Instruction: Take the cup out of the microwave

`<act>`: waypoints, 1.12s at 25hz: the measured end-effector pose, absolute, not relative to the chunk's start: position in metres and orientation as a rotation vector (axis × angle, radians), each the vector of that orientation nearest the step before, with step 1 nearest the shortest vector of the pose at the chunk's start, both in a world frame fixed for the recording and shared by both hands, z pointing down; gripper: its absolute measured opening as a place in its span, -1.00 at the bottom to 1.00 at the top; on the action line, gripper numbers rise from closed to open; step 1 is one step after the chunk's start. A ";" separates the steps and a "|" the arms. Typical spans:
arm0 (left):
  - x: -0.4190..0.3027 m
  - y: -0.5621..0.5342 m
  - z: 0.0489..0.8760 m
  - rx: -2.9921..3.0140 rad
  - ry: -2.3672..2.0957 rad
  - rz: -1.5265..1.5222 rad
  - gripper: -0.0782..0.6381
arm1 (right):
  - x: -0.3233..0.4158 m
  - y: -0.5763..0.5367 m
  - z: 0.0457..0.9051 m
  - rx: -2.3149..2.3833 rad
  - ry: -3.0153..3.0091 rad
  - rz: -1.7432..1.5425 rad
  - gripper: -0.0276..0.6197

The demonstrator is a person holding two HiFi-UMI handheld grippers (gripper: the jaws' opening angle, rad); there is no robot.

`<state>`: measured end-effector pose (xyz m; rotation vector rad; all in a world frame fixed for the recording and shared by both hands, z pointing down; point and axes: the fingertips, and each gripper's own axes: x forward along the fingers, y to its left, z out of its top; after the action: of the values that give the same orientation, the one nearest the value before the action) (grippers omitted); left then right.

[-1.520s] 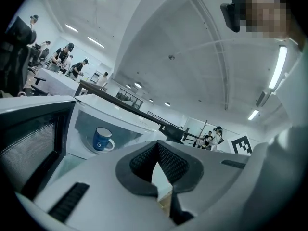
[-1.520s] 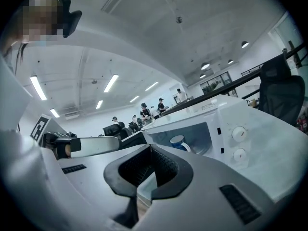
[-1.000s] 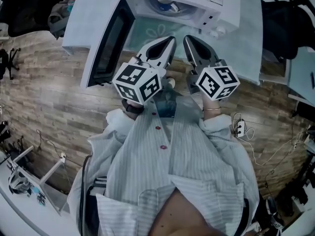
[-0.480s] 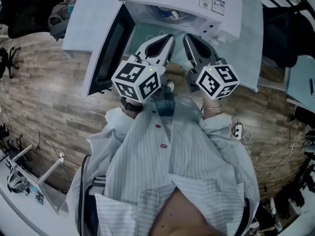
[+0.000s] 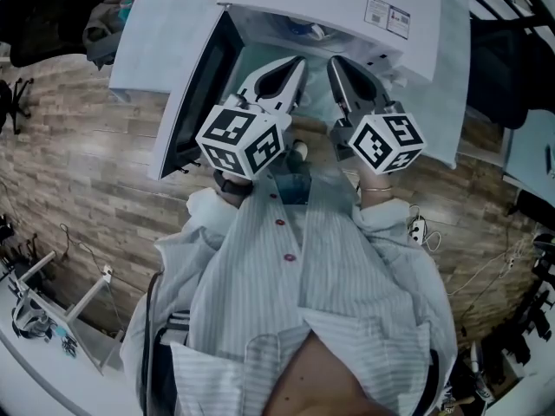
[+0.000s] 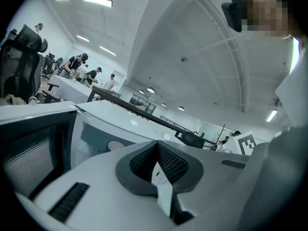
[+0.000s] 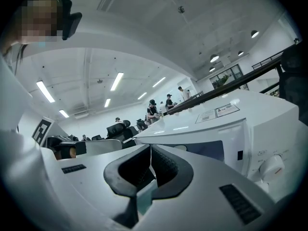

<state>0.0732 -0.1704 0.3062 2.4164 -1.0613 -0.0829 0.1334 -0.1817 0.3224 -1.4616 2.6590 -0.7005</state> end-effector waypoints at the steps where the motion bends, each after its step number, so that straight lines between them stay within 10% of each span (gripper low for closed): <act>1: 0.072 -0.172 0.308 2.412 -1.063 -0.082 -0.76 | 0.133 -0.184 0.323 -1.467 2.653 -0.702 -0.81; 28: 0.051 -0.203 0.391 2.328 -1.096 0.043 -0.76 | 0.138 -0.218 0.407 -1.608 2.590 -0.801 -0.81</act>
<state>0.0508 -0.2032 0.3911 2.3284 -1.0963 0.0434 0.1377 -0.2182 0.4069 -1.6083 2.5903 -0.8008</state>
